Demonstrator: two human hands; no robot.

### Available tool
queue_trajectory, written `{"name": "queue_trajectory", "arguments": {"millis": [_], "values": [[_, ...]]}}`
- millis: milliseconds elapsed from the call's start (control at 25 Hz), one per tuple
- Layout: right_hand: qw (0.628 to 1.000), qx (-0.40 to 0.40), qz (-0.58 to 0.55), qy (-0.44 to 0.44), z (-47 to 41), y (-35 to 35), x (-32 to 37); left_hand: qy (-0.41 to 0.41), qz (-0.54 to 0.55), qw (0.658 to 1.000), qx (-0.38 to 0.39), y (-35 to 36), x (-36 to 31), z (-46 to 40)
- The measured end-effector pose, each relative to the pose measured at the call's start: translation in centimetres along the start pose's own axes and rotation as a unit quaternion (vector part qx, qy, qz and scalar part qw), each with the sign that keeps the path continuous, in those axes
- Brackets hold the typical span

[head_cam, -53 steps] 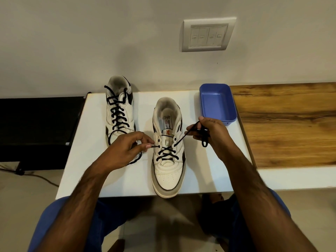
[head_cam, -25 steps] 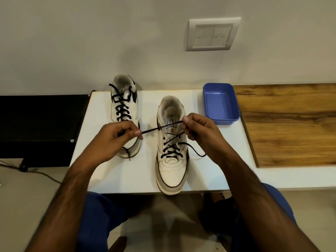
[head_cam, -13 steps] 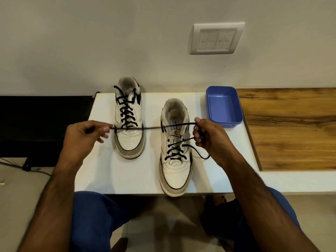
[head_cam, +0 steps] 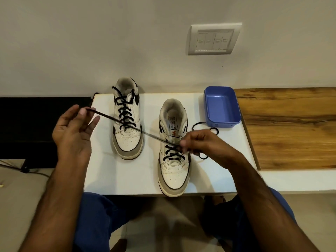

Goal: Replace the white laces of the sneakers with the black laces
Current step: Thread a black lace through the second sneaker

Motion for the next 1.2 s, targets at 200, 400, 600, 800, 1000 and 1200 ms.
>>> {"name": "queue_trajectory", "arguments": {"millis": [200,400,600,800,1000,1200], "values": [[0.991,0.106,0.075,0.025,0.1,2.5,-0.8,-0.007,0.141,0.990,0.015,3.2,-0.9,0.8],[0.988,-0.144,0.047,0.012,0.0,-3.1,-0.3,0.011,-0.039,0.994,0.102,7.6,0.3,2.9],[0.961,-0.233,0.147,0.034,-0.3,-3.9,-0.9,0.060,-0.361,0.890,0.272,12.8,6.2,7.5],[0.948,-0.260,0.178,0.049,-0.5,-2.6,-1.0,0.162,-0.443,0.808,0.353,14.8,7.7,10.8],[0.930,-0.293,0.204,0.084,-0.1,-2.6,-1.3,0.253,-0.516,0.721,0.387,15.6,9.0,12.3],[0.942,-0.287,0.156,0.073,0.6,-2.7,-2.1,0.298,-0.536,0.699,0.368,16.1,9.2,13.3]]}}
Point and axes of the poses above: each hand's wrist, its own z-axis away from the middle knuckle, its own y-axis out of the palm, x = y × z, the point moved 10 cm from there along -z, towards the middle knuckle, and after that the axes turned 4 degrees about z, right-handed, at the moved point
